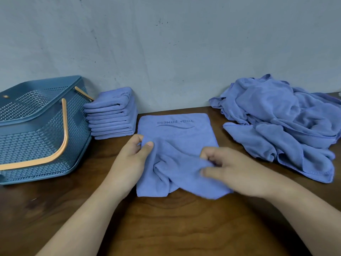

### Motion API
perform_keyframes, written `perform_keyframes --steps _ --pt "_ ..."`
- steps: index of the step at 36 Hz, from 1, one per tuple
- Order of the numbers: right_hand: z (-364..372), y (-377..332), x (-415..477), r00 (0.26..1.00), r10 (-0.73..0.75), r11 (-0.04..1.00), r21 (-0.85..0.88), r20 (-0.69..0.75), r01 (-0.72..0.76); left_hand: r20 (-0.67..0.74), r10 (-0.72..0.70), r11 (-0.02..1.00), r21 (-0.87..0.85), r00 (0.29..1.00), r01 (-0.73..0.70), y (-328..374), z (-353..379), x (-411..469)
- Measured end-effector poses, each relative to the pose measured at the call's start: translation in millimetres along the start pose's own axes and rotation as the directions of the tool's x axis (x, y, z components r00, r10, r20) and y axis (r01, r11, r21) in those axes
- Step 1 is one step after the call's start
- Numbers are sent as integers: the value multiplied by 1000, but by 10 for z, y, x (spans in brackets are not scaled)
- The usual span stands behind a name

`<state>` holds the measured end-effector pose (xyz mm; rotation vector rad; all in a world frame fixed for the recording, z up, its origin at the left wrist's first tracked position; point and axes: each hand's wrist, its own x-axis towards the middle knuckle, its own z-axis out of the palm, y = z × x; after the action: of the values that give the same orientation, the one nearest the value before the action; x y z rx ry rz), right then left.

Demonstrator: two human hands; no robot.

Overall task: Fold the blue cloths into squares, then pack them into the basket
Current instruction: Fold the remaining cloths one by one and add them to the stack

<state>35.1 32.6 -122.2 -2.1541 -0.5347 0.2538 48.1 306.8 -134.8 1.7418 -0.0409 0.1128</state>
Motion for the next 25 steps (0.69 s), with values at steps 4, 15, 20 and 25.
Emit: perform_keyframes --steps 4,15,20,25 --pt "-180 -19 40 947 77 860 502 -311 94 -88 163 982 -77 983 -170 100 -40 -34" --pt "-392 -251 -122 947 183 423 891 -264 167 -194 375 912 -97 907 -398 228 -166 -75" --pt "-497 -255 -206 965 255 226 974 -54 -5 -165 252 930 -232 953 -286 365 -215 -112" --pt "-407 -66 9 958 250 452 892 -142 15 -306 85 992 -60 948 -108 35 -273 138"
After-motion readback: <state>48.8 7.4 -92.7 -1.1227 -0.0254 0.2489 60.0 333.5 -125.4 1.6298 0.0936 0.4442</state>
